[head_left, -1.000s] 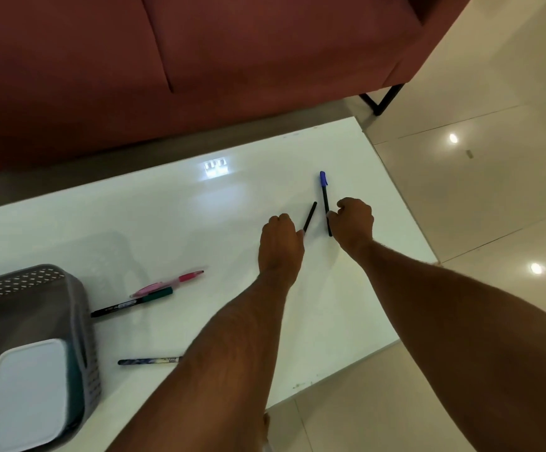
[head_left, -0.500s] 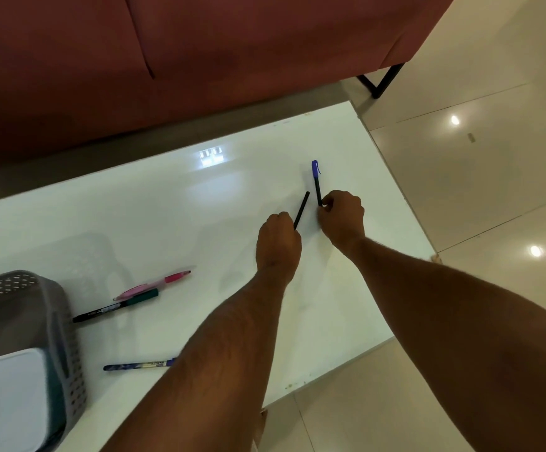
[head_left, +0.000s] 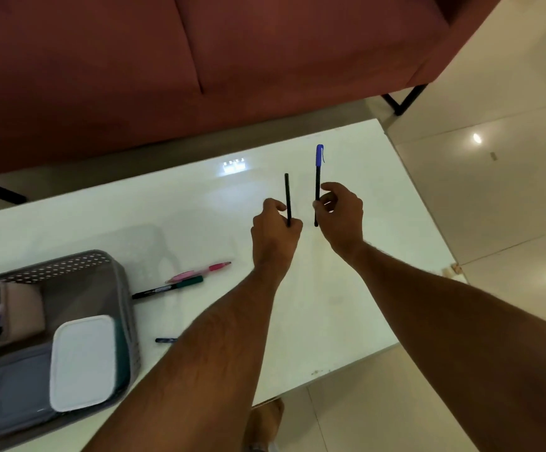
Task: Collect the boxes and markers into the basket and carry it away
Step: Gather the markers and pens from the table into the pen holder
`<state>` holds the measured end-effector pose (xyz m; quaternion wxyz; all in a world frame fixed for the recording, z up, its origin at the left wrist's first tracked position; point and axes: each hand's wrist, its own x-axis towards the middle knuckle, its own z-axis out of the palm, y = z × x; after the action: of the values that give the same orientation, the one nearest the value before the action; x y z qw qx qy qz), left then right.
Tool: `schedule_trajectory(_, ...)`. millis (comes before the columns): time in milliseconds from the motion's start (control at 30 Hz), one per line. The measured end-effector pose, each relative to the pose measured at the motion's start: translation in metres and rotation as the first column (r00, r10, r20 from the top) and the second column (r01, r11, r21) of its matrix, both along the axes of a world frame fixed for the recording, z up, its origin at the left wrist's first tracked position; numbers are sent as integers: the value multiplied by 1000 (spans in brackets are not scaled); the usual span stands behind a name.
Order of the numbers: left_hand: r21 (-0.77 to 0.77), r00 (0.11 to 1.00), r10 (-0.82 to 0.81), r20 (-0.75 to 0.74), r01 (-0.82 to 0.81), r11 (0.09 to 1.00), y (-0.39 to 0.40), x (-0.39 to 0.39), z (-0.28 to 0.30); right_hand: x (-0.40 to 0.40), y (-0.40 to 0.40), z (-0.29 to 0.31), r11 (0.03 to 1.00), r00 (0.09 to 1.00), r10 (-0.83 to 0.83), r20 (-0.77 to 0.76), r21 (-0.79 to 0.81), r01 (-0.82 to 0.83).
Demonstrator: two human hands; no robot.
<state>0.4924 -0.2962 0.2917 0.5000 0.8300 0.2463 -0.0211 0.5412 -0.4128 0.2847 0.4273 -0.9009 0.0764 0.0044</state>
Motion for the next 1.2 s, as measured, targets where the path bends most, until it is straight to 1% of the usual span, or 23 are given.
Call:
schedule_trajectory(67, 11, 999, 29, 46, -30, 999, 21, -7, 8, -8, 22, 8, 998, 998, 51, 33, 20, -52)
schedule_trajectory(200, 38, 987, 35, 156, -41, 998, 66, -26, 22, -25, 64, 22, 989, 986, 142, 87, 34, -145)
schedule_trajectory(333, -11, 966, 70, 249, -69, 998, 108, -54, 31, -47, 104, 34, 981, 975, 190, 119, 26, -194)
schedule_trajectory(433, -30, 953, 87, 290, -82, 996, 134, -76, 36, -65, 130, 42, 974, 966, 220, 139, 29, -226)
schedule_trajectory(533, -7, 948, 127, 293, -131, 991, 169, -101, 48, -85, 162, 55, 961, 949, 266, 167, 29, -275)
schedule_trajectory(600, -30, 927, 172, 332, -172, 985, 190, -114, 57, -94, 184, 62, 953, 938, 292, 185, 32, -303)
schedule_trajectory(667, -34, 892, 237, 384, -243, 969, 215, -129, 67, -104, 210, 70, 942, 928, 316, 198, 47, -331)
schedule_trajectory(767, 42, 850, 308, 427, -359, 932, 253, -148, 81, -120, 250, 83, 924, 911, 357, 204, 68, -377)
schedule_trajectory(933, 94, 767, 412, 492, -517, 851, 321, -183, 99, -154, 317, 104, 863, 873, 449, 188, 160, -478)
schedule_trajectory(1100, 62, 718, 458, 524, -569, 820, 380, -209, 112, -181, 369, 112, 816, 834, 520, 182, 181, -549)
schedule_trajectory(1200, 111, 743, 431, 512, -555, 824, 406, -224, 115, -194, 393, 110, 794, 815, 560, 148, 187, -579)
